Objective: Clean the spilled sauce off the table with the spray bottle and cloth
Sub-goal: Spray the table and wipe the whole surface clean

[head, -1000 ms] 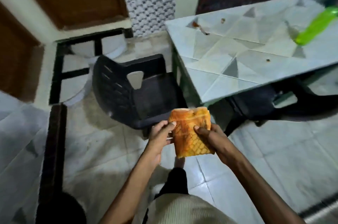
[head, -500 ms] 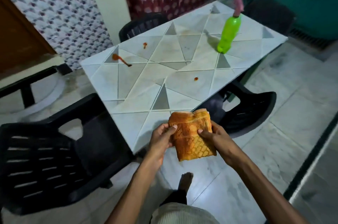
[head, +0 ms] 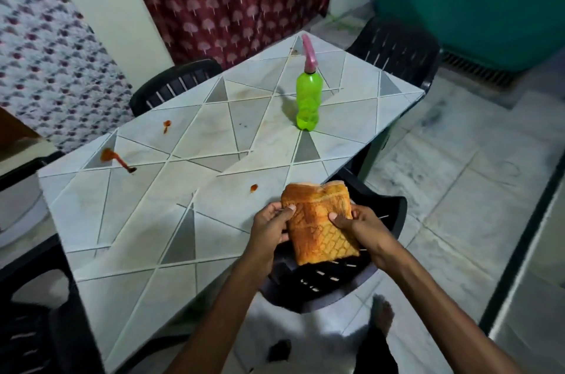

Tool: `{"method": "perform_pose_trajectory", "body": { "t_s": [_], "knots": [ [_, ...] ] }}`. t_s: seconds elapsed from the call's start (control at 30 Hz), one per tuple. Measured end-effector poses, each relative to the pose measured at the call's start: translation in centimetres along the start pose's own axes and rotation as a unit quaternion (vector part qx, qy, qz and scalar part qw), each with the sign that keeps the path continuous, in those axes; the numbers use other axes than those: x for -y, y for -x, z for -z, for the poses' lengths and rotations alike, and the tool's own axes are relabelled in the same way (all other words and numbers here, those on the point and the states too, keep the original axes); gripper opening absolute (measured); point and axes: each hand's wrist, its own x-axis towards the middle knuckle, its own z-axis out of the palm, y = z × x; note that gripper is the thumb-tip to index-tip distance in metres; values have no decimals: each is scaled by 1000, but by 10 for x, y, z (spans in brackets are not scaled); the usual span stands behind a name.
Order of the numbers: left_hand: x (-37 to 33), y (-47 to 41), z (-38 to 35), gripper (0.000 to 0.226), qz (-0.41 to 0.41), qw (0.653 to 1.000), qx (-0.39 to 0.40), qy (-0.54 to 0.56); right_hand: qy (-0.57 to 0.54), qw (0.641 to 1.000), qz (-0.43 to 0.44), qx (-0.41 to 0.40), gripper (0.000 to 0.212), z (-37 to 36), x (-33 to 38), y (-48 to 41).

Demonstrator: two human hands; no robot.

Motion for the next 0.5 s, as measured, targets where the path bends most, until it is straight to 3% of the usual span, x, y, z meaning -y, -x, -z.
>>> {"method": "perform_pose_trajectory", "body": {
  "t_s": [0.17,0.5],
  "knots": [
    [-5,-28,-88,26,-22,998,-42,37,15,999,21,46,8,84,30,-41],
    [-21,-73,-218,47,-52,986,-118,105,50,989,50,131,21,196,87,-127]
  ]
}}
